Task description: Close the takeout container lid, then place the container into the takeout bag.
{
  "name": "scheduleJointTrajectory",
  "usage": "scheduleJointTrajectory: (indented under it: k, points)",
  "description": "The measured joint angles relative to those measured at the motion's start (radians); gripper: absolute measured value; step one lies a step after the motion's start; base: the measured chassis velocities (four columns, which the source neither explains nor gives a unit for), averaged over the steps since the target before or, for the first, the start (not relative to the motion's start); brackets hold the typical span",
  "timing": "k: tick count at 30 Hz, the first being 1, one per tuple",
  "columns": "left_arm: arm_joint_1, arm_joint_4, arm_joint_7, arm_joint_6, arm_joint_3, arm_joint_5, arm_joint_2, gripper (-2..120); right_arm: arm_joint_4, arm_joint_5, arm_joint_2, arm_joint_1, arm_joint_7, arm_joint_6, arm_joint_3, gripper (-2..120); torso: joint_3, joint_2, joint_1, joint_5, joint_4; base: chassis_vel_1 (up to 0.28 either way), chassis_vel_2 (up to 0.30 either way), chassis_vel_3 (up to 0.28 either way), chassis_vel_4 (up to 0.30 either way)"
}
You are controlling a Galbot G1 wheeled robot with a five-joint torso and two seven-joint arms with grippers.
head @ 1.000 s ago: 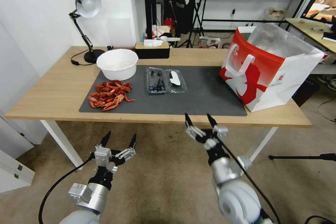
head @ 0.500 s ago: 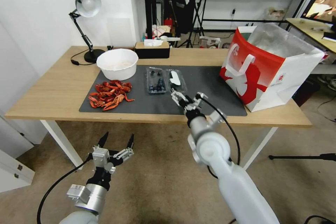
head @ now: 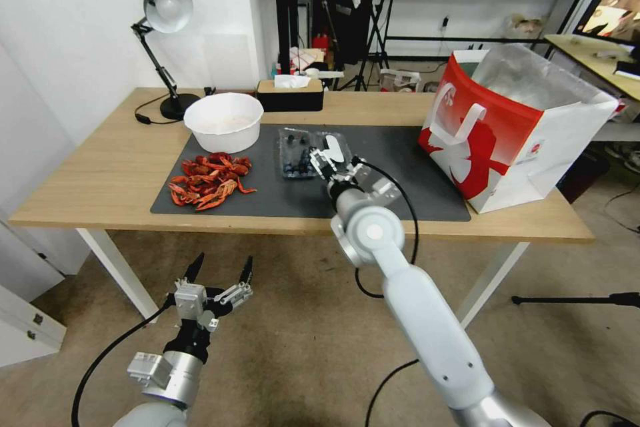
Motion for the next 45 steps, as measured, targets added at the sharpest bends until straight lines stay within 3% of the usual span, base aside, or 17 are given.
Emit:
scheduleJointTrajectory:
  k: [8, 45]
  points:
    - [-0.006, 0.016, -0.001, 0.001, 0.000, -0.004, 0.005, 100, -0.039, 0.009, 0.025, 0.028, 0.055, 0.000, 0.012, 100, 0.000, 0.000, 0.000, 0.0001, -0.0003, 0.000, 0.000, 0.000, 0.000]
    - [0.014, 0.014, -0.011, -0.032, -0.004, -0.020, 0.002, 100, -0.143, 0.016, 0.088, 0.079, 0.077, -0.014, 0.032, 100, 0.000, 0.000, 0.000, 0.0001, -0.0001, 0.000, 0.000, 0.000, 0.000]
